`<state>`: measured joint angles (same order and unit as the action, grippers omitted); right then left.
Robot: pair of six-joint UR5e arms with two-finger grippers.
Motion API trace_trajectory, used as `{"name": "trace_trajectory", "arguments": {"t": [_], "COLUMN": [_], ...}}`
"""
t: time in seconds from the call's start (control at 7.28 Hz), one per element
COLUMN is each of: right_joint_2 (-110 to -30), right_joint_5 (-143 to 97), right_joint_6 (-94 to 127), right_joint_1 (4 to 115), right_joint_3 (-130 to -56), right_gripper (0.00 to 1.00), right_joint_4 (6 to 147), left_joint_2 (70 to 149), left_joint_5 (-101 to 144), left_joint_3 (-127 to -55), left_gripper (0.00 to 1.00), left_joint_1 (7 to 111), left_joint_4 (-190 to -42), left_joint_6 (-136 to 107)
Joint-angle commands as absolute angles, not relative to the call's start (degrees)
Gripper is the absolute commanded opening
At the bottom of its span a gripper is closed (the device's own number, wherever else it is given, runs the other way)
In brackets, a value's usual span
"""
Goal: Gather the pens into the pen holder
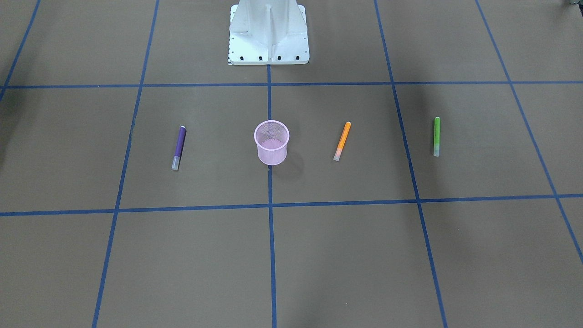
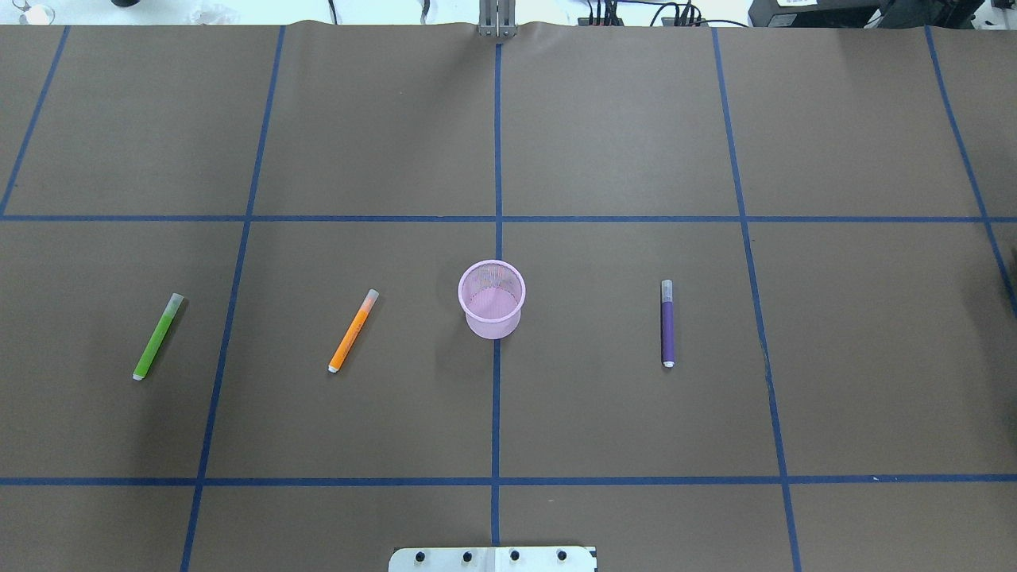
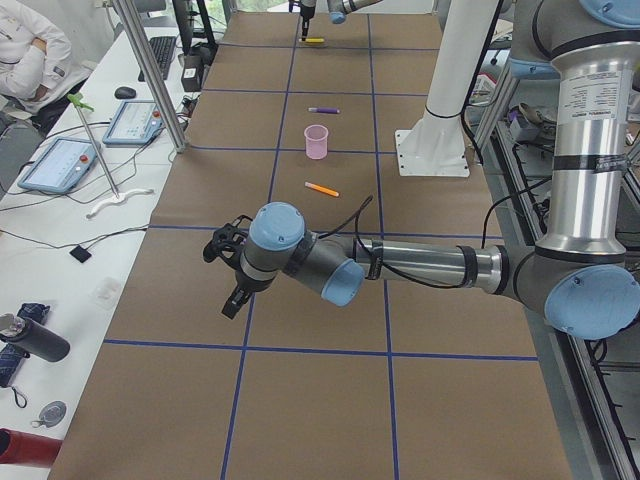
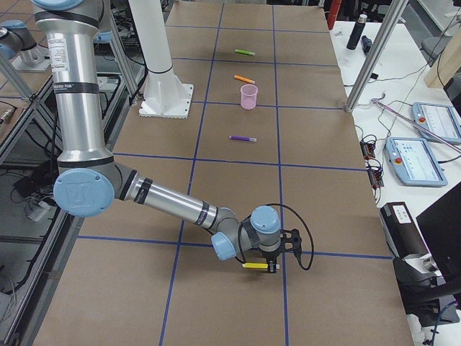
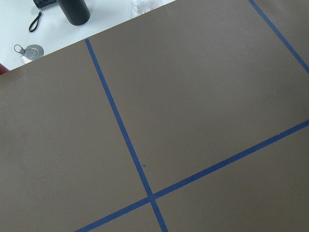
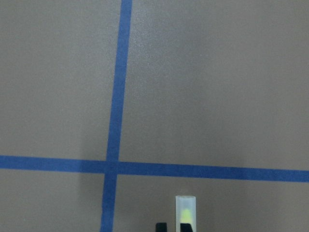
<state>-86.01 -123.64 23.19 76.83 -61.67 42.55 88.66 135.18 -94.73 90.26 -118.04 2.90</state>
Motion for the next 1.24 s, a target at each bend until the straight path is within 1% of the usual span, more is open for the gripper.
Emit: {"name": "trace_trajectory", "arguments": {"t": [0.0,0.14,0.69,0.96,1.1], "right_joint_2": [-86.0,-86.0,-85.6,-85.5,-85.3], "right_joint_5": [-123.6,-123.6,-123.6,-123.6,-123.6], "right_joint_6": [23.3,23.4,23.4,23.4,23.4], "right_joint_1": [76.8,76.8,76.8,76.8,76.7], "right_joint_3": [-60.5,-60.3,-60.0,-60.0,-60.0], "right_gripper": [0.47,0.45,0.43,0.38,0.38], "right_joint_4": [42.5,42.5,42.5,42.5,42.5], "left_joint_2": [88.7,88.7,88.7,88.7,88.7], "left_joint_5": [135.2,135.2,135.2,135.2,135.2], "left_joint_3": [-94.8,-94.8,-94.7,-94.7,-94.6], "left_gripper": [1.00,1.00,1.00,1.00,1.00], "left_joint_1": [90.3,90.3,90.3,90.3,90.3], "left_joint_4": [-118.0,-118.0,-118.4,-118.4,-118.4], "left_joint_6": [2.9,2.9,2.9,2.9,2.9]}}
